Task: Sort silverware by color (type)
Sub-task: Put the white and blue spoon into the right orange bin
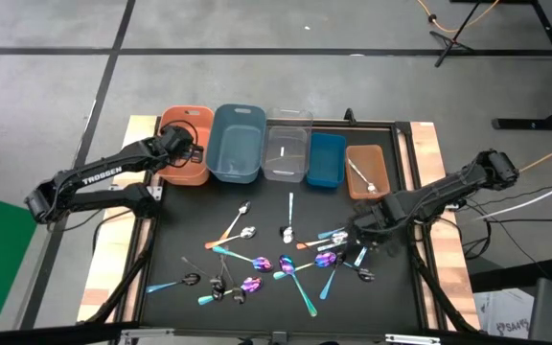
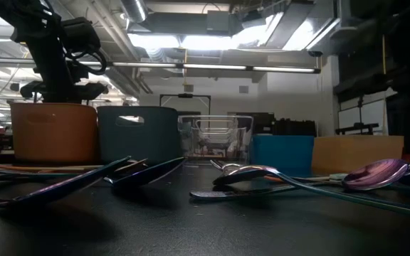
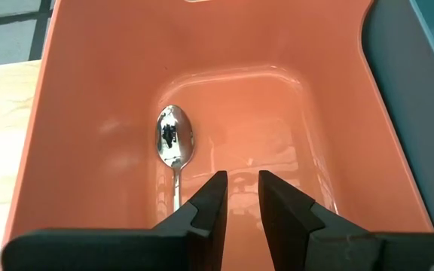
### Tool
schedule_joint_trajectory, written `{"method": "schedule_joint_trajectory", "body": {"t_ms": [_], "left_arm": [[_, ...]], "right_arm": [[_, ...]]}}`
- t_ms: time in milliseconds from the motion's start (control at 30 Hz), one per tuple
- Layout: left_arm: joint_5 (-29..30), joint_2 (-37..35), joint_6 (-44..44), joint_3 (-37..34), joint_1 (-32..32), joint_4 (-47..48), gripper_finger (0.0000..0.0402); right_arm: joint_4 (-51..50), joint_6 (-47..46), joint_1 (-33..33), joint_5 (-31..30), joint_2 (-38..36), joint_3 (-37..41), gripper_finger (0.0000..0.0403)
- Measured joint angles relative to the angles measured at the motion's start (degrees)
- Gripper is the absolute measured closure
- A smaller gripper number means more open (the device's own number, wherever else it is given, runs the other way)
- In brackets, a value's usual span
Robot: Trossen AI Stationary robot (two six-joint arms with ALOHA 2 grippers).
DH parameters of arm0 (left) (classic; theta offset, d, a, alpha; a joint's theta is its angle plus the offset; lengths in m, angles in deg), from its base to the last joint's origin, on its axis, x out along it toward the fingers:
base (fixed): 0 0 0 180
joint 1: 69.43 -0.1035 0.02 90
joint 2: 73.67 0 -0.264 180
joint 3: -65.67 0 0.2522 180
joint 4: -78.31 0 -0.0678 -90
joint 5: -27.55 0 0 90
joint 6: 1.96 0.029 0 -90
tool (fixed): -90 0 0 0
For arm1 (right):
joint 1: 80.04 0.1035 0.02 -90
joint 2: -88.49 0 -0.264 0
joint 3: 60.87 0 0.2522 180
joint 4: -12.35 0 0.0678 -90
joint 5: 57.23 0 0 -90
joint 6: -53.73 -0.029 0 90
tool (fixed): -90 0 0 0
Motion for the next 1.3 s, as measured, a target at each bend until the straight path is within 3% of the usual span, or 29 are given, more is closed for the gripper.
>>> {"method": "schedule_joint_trajectory", "body": {"t_ms": [233, 500, 933, 1300], "left_arm": [[-0.02, 0.00, 0.00, 0.00, -0.02, 0.00, 0.0331], [0.00, 0.00, 0.02, 0.00, -0.02, 0.00, 0.0330], [0.00, 0.00, 0.02, 0.00, -0.02, 0.00, 0.0330], [0.00, 0.00, 0.03, 0.00, -0.02, -0.01, 0.0330]], "right_arm": [[0.45, 0.84, 2.47, -3.34, 0.00, 0.44, 0.0329], [3.05, 1.08, 2.46, -3.29, 0.00, 5.67, 0.0329], [5.77, 4.91, 2.46, -4.66, 0.32, 8.00, 0.0329], [7.23, 5.22, 2.46, -6.62, 10.19, 8.00, 0.0329]]}}
